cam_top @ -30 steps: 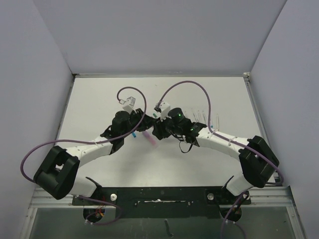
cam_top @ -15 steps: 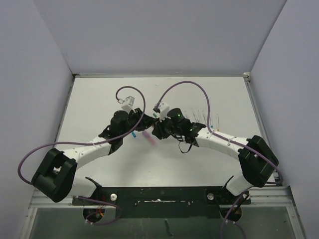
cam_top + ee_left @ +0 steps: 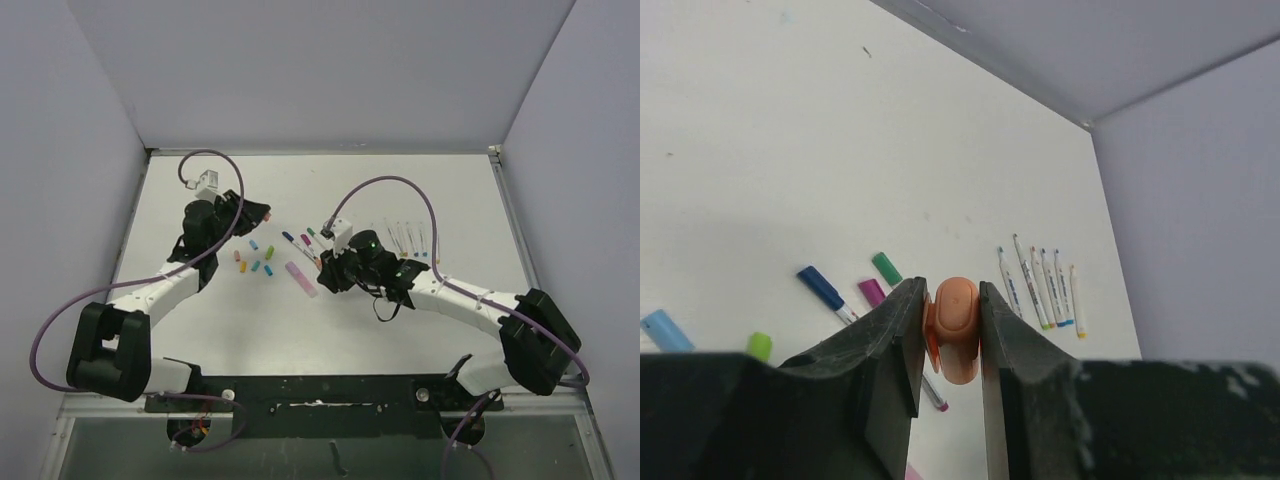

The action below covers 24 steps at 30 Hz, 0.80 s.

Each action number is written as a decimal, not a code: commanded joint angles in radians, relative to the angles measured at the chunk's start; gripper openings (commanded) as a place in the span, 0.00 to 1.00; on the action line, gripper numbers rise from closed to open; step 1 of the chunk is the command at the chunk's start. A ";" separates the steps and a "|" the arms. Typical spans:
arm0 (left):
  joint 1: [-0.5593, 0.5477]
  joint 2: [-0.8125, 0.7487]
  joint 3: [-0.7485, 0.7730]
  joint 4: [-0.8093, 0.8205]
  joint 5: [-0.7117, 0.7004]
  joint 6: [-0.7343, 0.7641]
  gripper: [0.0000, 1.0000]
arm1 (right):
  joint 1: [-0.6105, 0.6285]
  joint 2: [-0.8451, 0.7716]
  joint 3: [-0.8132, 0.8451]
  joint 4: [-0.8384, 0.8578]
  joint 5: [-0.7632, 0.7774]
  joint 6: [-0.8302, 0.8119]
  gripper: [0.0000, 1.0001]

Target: Open the pen caps

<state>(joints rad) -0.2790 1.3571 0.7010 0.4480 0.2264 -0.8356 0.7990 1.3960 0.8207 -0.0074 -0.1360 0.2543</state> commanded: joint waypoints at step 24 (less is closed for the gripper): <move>0.048 0.139 0.187 -0.517 -0.216 0.286 0.00 | -0.241 0.248 0.292 -0.177 0.146 -0.070 0.00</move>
<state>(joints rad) -0.2401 1.4384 0.8005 -0.0181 0.0586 -0.6201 0.5797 1.6321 1.0424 -0.1959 -0.0090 0.2146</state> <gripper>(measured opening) 0.230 0.290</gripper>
